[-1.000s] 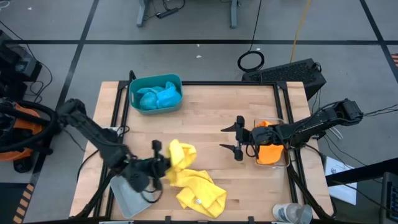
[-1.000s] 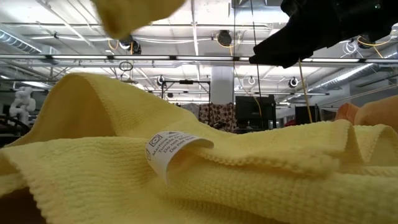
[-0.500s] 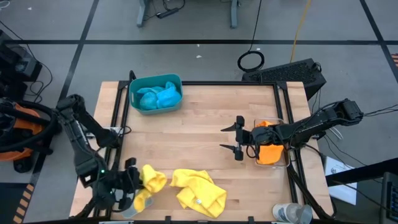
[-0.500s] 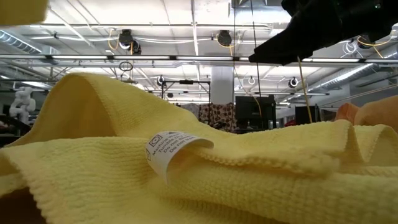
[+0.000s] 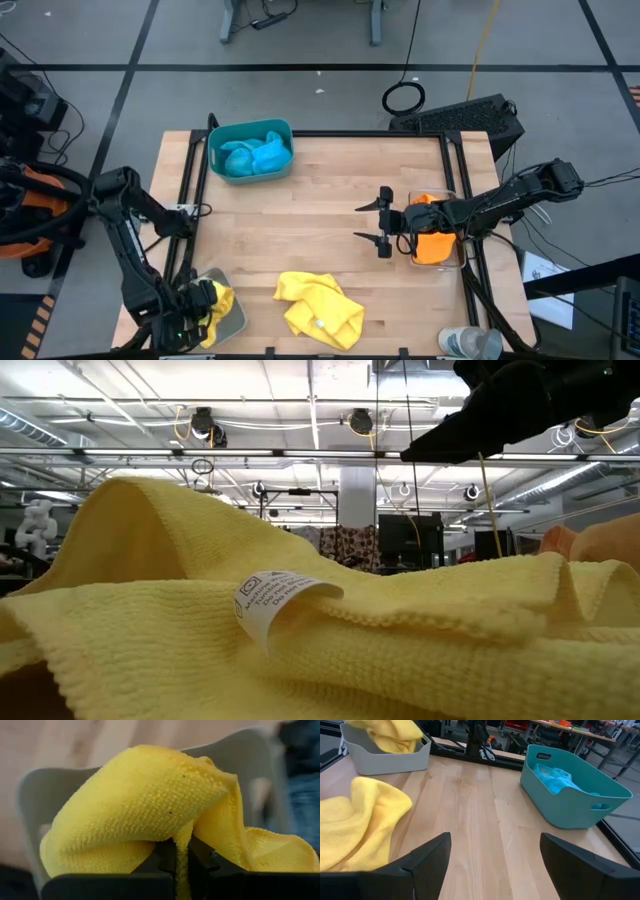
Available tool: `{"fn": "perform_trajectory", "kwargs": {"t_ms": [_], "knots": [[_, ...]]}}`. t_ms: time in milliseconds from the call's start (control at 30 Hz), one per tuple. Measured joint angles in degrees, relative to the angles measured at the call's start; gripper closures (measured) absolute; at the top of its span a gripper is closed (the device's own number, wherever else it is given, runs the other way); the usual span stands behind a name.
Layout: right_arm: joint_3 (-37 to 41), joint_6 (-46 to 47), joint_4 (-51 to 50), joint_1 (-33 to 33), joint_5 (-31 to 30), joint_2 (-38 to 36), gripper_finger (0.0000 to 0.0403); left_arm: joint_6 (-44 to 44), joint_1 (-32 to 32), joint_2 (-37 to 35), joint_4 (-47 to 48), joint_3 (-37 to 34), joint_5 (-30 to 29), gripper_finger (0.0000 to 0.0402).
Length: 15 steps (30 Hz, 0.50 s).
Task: Sort microfiber towel by color & place in baskets
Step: Put the top yellow microfiber cloth into the gray bin
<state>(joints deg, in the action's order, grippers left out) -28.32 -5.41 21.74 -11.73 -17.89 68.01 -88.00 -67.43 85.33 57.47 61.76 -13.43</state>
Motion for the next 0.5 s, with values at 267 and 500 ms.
{"fn": "perform_trajectory", "kwargs": {"t_ms": [267,500], "knots": [[0.0,0.0,0.3,0.1,0.0,0.0,0.0106,-2.3,-0.7,4.1,5.5,0.0,0.9,0.0380],[0.0,0.1,0.3,0.2,0.0,0.0,0.0106,-4.7,0.9,6.3,5.7,0.0,2.0,0.0327]]}}
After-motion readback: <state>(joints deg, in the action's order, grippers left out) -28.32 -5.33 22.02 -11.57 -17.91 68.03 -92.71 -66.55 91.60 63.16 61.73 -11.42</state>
